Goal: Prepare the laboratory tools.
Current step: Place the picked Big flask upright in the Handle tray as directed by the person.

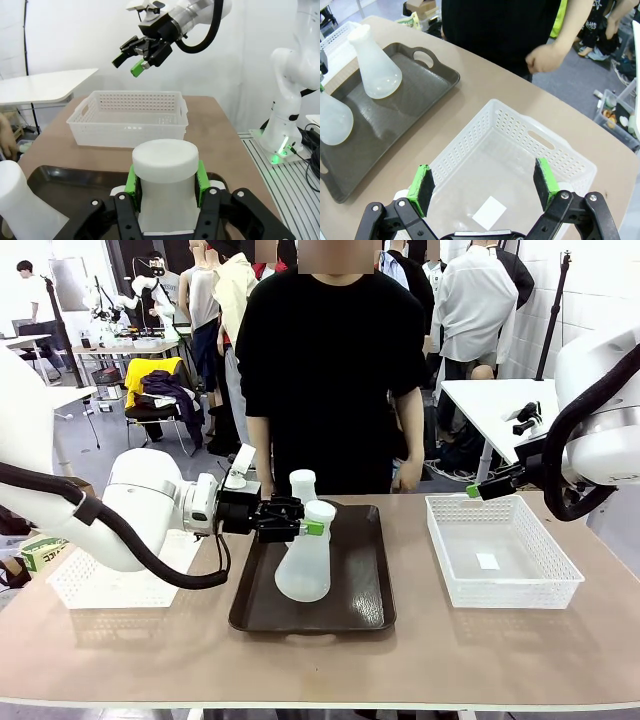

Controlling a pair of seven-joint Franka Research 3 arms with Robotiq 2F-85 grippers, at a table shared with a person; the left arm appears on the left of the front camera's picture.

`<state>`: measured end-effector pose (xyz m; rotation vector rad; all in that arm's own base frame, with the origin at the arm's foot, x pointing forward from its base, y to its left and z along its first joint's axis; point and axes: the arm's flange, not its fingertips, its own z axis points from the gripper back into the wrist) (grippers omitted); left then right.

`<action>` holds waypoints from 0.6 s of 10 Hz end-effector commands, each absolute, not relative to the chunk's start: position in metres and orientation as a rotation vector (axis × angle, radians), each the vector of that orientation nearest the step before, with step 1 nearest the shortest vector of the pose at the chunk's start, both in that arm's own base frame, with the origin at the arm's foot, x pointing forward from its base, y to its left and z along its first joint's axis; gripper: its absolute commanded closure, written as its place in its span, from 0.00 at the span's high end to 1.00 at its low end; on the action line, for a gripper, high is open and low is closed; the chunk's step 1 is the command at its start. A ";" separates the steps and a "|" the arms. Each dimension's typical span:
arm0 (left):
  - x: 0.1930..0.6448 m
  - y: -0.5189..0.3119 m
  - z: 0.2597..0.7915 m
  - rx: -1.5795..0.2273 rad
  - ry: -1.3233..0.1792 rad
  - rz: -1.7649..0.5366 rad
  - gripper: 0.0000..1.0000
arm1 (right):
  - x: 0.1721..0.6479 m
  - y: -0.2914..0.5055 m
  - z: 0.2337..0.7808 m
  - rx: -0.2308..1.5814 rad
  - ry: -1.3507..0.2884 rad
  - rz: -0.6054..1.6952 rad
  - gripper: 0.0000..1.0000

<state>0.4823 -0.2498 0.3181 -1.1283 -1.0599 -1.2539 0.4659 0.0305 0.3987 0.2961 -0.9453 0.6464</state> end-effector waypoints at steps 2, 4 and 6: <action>0.484 -0.253 0.320 -1.093 -1.066 -1.306 0.41 | 0.465 0.030 0.398 0.296 -0.944 0.645 1.00; 0.482 -0.249 0.319 -1.087 -1.047 -1.304 0.80 | 0.465 0.030 0.398 0.296 -0.944 0.645 1.00; 0.480 -0.245 0.318 -1.064 -1.011 -1.309 1.00 | 0.465 0.030 0.398 0.296 -0.944 0.645 1.00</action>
